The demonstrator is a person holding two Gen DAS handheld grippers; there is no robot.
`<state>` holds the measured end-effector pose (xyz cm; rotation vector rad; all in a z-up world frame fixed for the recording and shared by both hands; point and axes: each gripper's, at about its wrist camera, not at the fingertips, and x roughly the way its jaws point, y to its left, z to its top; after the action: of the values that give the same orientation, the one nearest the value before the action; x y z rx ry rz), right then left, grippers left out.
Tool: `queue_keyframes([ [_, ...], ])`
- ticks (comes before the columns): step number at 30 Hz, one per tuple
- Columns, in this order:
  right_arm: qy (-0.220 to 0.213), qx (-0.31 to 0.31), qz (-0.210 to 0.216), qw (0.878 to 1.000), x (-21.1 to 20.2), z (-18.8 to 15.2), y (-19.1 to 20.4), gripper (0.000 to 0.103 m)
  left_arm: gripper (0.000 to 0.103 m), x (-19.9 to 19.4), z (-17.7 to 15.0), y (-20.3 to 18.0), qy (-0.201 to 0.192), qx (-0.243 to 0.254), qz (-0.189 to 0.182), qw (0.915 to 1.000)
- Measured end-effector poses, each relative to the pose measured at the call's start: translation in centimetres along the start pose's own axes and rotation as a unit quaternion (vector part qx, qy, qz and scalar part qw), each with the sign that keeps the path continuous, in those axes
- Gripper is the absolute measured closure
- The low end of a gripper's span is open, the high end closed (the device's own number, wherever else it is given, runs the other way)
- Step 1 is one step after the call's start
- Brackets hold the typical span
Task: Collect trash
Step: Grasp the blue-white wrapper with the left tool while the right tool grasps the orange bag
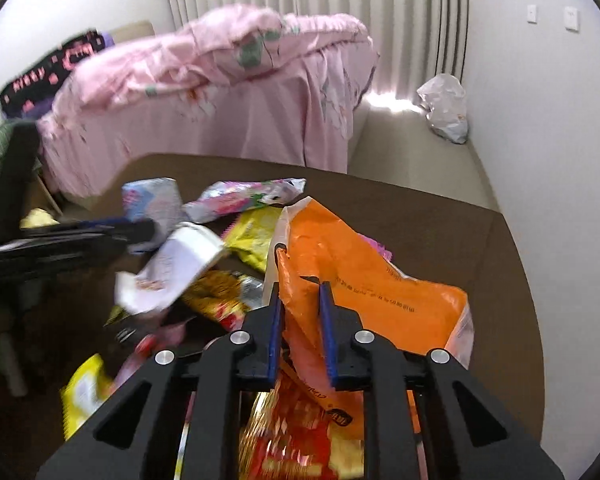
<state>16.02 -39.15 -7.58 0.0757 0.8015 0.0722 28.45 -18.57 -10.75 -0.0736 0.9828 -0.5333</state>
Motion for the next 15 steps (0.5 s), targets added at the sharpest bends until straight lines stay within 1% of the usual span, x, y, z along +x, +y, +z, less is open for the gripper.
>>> queue_keyframes([
  [1, -0.010, 0.000, 0.006, 1.000, -1.1, -0.3, 0.2, 0.087, 0.088, -0.1, 0.0, 0.5, 0.002, -0.013, -0.013, 0.9998],
  [3, -0.032, -0.002, 0.016, 0.999, -3.1, -0.9, 0.8, 0.087, 0.095, -0.9, -0.2, 1.0, -0.007, -0.021, -0.016, 0.9996],
  [4, -0.042, -0.004, 0.021, 0.999, -4.1, -1.1, 1.1, 0.087, 0.095, -1.6, -0.5, 1.2, -0.014, -0.023, -0.017, 0.9995],
  [7, -0.065, -0.012, 0.039, 0.997, -6.6, -1.6, 2.0, 0.087, 0.095, -4.6, -1.9, 1.6, -0.036, -0.034, -0.039, 0.9980],
  [11, -0.080, -0.018, 0.063, 0.995, -9.0, -2.6, 3.4, 0.087, 0.095, -8.7, -4.8, 1.2, -0.048, -0.028, -0.054, 0.9970],
  [12, -0.083, -0.025, 0.063, 0.994, -9.5, -3.0, 3.9, 0.087, 0.095, -10.0, -6.1, 0.9, -0.049, -0.023, -0.063, 0.9966],
  [15, -0.090, -0.050, 0.056, 0.993, -10.6, -3.9, 5.2, 0.087, 0.095, -12.2, -8.5, 0.0, -0.051, -0.012, -0.074, 0.9959],
])
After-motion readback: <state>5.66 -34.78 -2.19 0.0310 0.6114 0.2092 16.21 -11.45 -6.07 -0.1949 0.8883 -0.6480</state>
